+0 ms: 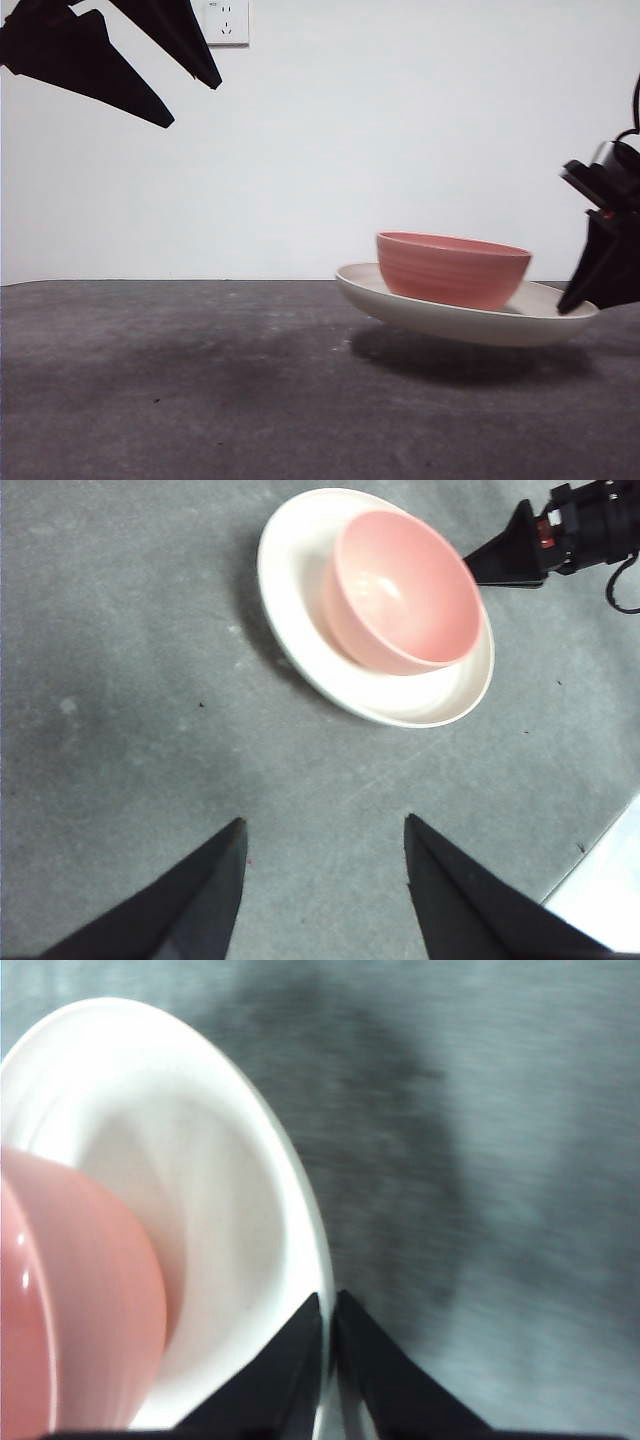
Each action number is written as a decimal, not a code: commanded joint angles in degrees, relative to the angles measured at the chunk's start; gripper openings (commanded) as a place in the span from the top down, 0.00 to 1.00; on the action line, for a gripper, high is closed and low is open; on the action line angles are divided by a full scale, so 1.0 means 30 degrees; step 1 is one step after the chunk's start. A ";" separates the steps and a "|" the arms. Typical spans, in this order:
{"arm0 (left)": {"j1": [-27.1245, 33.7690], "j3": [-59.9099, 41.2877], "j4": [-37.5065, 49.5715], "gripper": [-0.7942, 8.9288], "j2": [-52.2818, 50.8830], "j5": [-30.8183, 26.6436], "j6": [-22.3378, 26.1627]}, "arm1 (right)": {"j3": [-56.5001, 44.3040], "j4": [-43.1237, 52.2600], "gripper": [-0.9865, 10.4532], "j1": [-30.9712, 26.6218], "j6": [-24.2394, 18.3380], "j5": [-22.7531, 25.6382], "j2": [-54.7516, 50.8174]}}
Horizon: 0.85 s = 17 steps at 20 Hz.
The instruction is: Place the red bowl on the white plate
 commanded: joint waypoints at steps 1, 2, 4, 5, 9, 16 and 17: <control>-0.0175 0.0248 0.0189 0.66 0.0138 0.0000 0.0240 | 0.0321 0.0364 0.91 0.0925 0.0918 0.0430 0.0007; -0.0175 0.0248 0.0168 0.66 0.0138 0.0000 0.0240 | 0.0510 0.0379 0.91 0.1508 0.1115 0.0911 0.0015; -0.0175 0.0248 0.0146 0.66 0.0138 0.0000 0.0240 | 0.1005 0.0379 0.91 0.2608 0.1341 0.1552 0.0015; -0.0175 0.0248 0.0153 0.66 0.0138 0.0000 0.0233 | 0.1290 0.0379 0.91 0.3118 0.1537 0.1902 0.0015; -0.0175 0.0248 0.0138 0.66 0.0138 0.0000 0.0233 | 0.2528 0.0495 0.91 0.4911 0.2273 0.3118 0.0109; -0.0175 0.0248 0.0051 0.66 0.0138 0.0000 0.0240 | 0.4065 0.0532 0.91 0.6076 0.3169 0.3235 0.1851; -0.0175 0.0248 0.0015 0.66 0.0138 0.0000 0.0233 | 0.4306 0.0525 0.91 0.6251 0.3169 0.3228 0.2368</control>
